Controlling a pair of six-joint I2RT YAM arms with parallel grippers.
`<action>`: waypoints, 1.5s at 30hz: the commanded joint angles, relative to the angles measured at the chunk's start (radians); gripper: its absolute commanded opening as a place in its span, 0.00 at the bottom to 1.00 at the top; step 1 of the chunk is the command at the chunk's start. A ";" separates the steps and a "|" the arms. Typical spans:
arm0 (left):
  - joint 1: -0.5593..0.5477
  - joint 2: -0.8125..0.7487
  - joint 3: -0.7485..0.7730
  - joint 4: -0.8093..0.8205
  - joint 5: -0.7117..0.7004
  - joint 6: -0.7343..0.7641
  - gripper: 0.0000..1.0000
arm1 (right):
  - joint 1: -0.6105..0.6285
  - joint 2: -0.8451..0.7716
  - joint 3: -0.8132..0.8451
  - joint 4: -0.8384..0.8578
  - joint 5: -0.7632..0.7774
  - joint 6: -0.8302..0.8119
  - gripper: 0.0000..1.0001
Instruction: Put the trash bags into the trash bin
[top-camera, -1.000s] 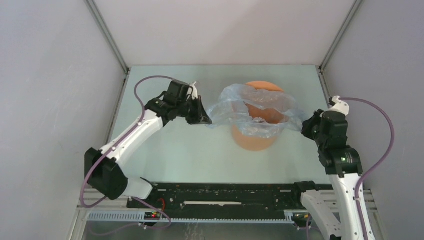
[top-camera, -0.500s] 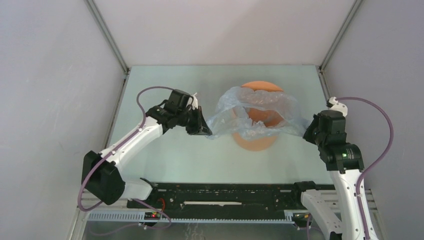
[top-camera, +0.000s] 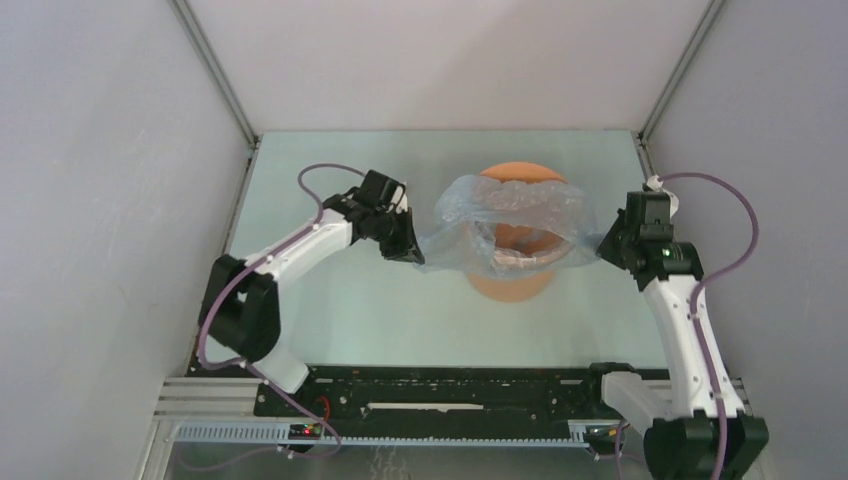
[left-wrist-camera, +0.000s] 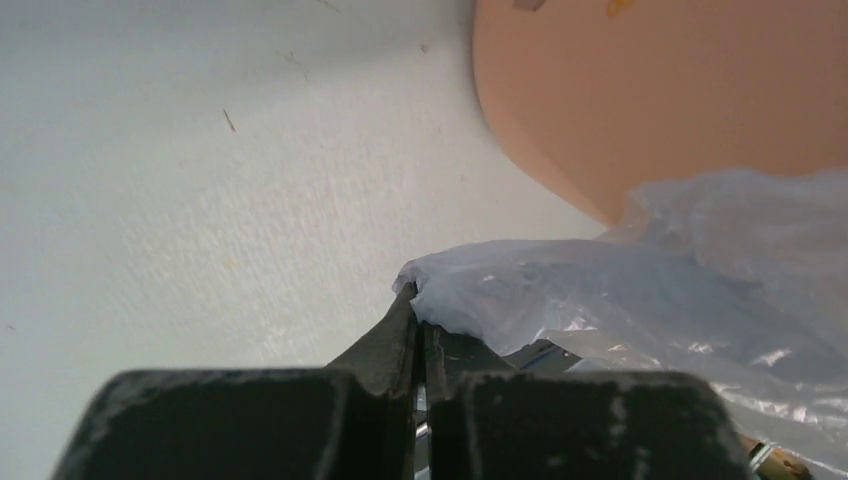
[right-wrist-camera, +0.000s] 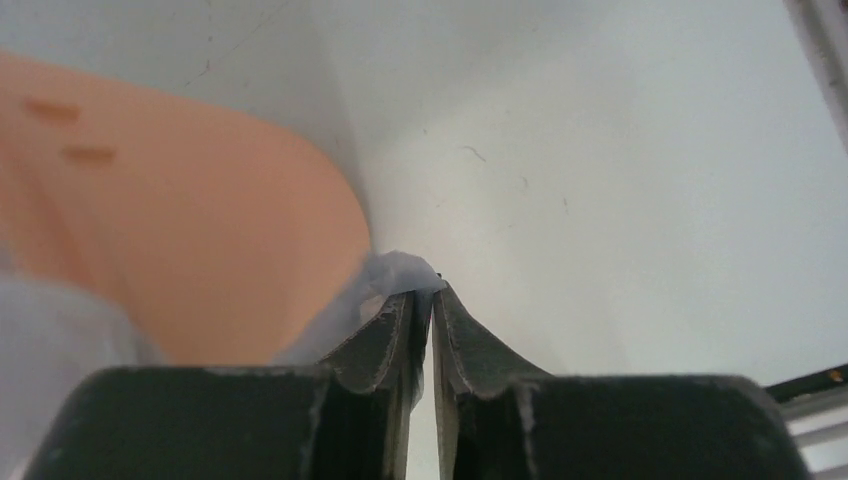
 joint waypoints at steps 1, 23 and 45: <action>0.019 0.021 0.141 -0.004 -0.018 0.065 0.11 | -0.058 0.063 0.053 0.062 -0.143 -0.033 0.26; -0.056 -0.533 -0.102 0.326 -0.063 0.221 0.80 | -0.057 -0.259 0.265 -0.089 -0.584 -0.203 0.80; -0.140 -0.290 -0.175 0.645 -0.201 0.406 0.73 | 0.694 0.122 0.275 0.068 0.643 -0.529 0.77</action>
